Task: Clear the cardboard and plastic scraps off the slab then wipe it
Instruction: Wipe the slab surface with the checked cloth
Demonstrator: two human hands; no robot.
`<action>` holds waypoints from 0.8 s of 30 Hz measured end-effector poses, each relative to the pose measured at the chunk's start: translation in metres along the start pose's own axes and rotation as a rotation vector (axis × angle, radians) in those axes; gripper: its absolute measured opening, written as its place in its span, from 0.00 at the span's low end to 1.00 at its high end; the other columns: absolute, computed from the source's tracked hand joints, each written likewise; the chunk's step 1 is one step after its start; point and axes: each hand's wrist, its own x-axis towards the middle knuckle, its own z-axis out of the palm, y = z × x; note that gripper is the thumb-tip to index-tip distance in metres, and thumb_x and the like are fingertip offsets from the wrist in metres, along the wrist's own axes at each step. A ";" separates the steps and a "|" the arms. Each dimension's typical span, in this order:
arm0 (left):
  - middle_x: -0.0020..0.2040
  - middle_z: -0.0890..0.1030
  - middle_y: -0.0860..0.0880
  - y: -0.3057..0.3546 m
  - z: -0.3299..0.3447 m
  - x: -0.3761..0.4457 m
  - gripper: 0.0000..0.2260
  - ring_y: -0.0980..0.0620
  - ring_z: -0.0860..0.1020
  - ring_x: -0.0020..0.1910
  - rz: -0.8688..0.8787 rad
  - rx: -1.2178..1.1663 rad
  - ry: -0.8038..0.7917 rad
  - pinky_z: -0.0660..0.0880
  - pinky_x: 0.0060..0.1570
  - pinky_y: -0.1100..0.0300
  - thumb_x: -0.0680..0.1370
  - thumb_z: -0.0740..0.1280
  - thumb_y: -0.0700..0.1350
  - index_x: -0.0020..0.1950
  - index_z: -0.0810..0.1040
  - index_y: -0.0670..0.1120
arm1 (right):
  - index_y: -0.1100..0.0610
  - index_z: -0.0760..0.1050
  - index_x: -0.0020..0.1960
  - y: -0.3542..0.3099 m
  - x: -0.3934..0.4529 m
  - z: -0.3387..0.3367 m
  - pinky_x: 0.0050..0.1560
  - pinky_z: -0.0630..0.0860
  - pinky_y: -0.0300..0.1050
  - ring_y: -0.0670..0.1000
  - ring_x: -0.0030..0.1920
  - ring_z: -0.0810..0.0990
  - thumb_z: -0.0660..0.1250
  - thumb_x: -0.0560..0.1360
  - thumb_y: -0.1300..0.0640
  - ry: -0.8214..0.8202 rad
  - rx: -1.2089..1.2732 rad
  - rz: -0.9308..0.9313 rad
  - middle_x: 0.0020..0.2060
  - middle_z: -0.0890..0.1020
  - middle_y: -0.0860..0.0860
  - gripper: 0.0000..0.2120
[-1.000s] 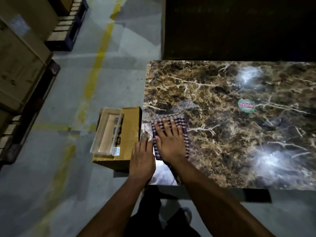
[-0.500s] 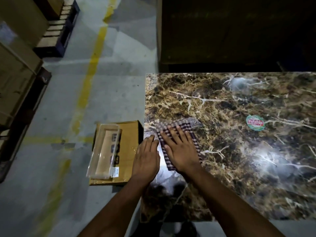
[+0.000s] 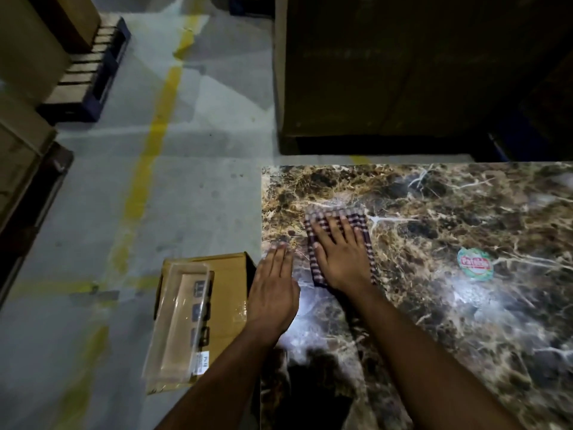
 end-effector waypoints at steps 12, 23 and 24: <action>0.82 0.54 0.46 -0.012 -0.006 0.075 0.28 0.48 0.51 0.81 -0.018 0.000 0.014 0.46 0.79 0.53 0.82 0.56 0.48 0.82 0.54 0.46 | 0.38 0.46 0.81 0.006 0.074 -0.007 0.79 0.48 0.59 0.55 0.82 0.46 0.41 0.83 0.40 -0.022 -0.025 -0.032 0.82 0.53 0.50 0.27; 0.81 0.58 0.46 -0.028 -0.004 0.117 0.27 0.47 0.54 0.80 0.007 0.020 0.065 0.50 0.80 0.51 0.82 0.56 0.48 0.81 0.57 0.45 | 0.39 0.47 0.81 0.008 0.123 -0.010 0.79 0.46 0.58 0.55 0.82 0.47 0.41 0.83 0.39 -0.016 -0.043 -0.086 0.82 0.54 0.49 0.27; 0.81 0.58 0.46 -0.029 -0.004 0.120 0.27 0.47 0.54 0.80 0.022 0.030 0.065 0.50 0.80 0.51 0.82 0.56 0.48 0.81 0.57 0.45 | 0.39 0.47 0.81 0.005 0.137 -0.012 0.79 0.46 0.59 0.55 0.82 0.47 0.42 0.83 0.40 -0.006 -0.030 -0.029 0.82 0.53 0.50 0.26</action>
